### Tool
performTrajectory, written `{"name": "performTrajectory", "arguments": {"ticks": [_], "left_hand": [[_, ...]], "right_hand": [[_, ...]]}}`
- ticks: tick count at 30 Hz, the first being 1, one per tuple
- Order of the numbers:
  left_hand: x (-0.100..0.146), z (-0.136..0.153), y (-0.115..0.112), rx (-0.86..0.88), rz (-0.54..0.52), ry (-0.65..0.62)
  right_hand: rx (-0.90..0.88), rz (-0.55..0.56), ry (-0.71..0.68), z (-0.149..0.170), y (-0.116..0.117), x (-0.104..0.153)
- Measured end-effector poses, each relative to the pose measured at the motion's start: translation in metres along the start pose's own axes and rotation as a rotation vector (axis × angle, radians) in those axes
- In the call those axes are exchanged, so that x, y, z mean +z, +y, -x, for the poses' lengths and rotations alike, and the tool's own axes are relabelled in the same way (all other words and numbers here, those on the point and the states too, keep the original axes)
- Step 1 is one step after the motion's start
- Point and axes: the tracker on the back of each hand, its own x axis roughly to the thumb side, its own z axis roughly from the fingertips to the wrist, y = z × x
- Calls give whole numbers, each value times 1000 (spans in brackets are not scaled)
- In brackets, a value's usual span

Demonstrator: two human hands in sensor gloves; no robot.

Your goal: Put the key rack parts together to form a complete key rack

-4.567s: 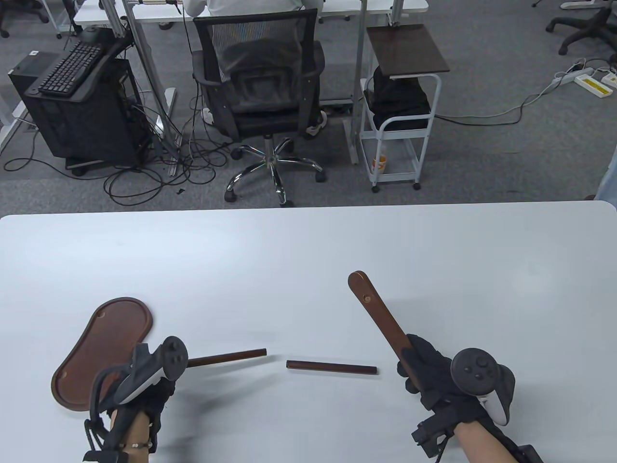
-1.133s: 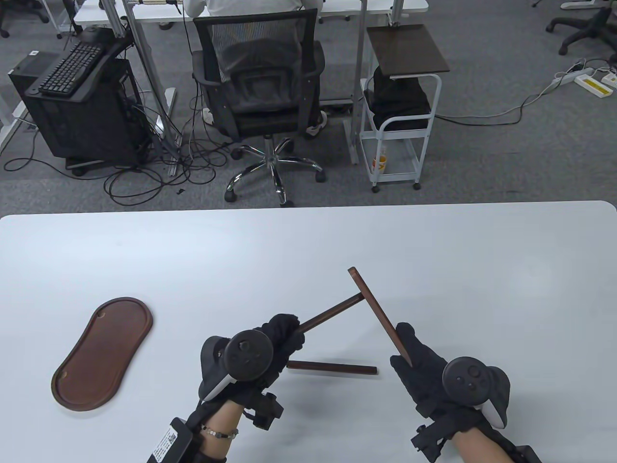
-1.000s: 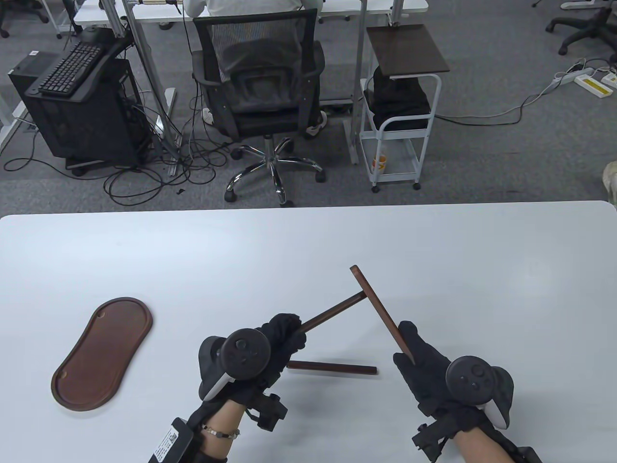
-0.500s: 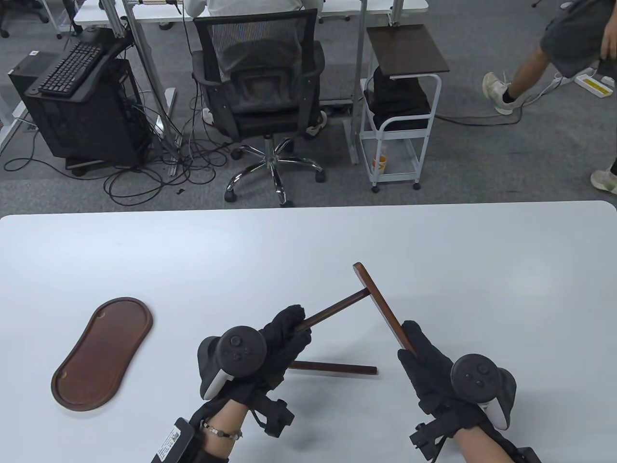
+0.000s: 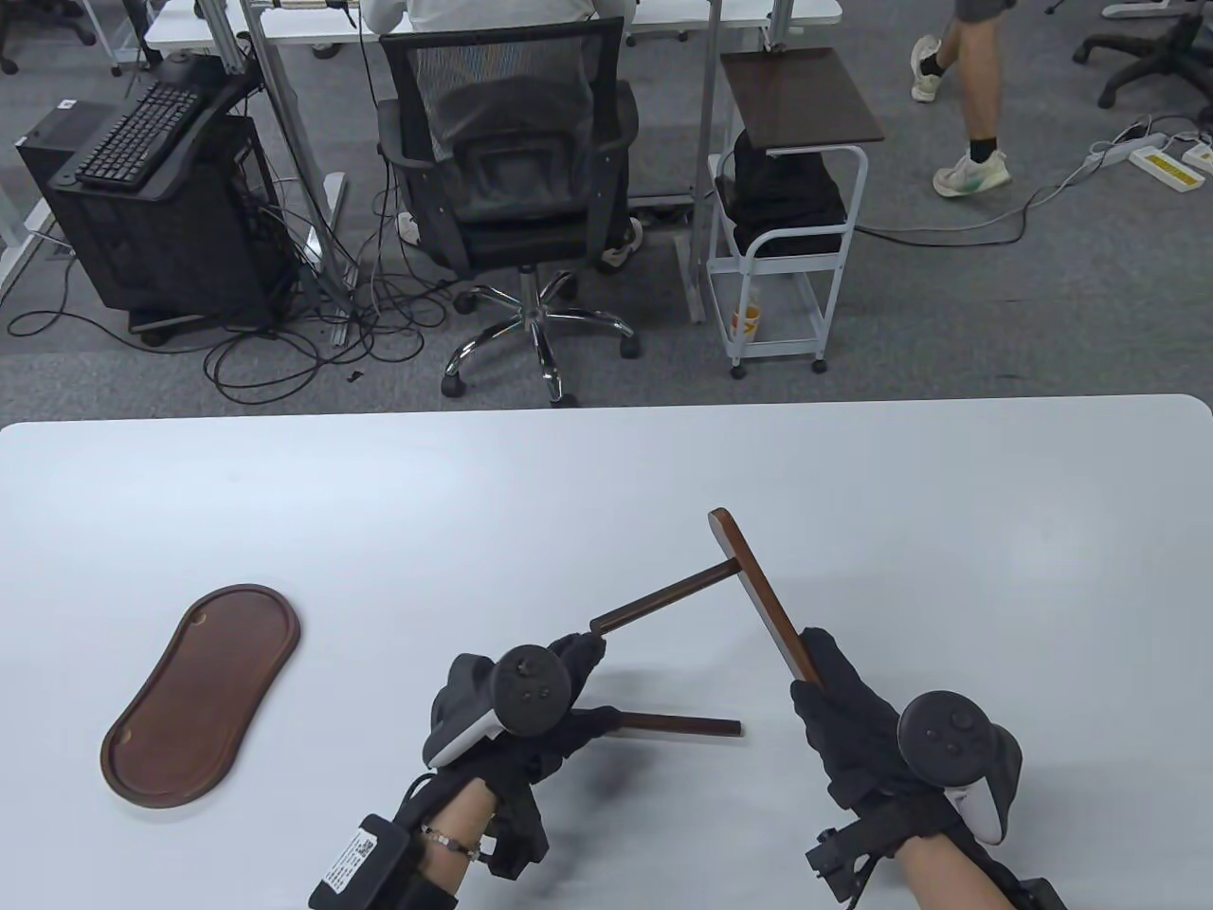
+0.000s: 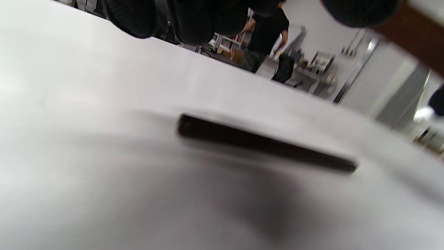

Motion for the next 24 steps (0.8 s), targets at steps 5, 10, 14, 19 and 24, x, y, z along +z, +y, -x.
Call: {"name": "performTrajectory", "arguments": {"ticks": [5,10,14,19,24], "left_hand": [[-11,-1,-18,-161,97,65],[-19,0,-30,-207,78,82],[-24,2,-40,-203,88,102],[-24,1,-42,-255,57,108],[-24,1,-44,-303,43,109]], "right_hand": [[-11,-3,14,0,0,0],[-14,-6,22,0,1,0],[-16,-8,26,0,0,0],[-20,-6,26,1,0,-1],[-18,-9,26,1,0,-1]]}}
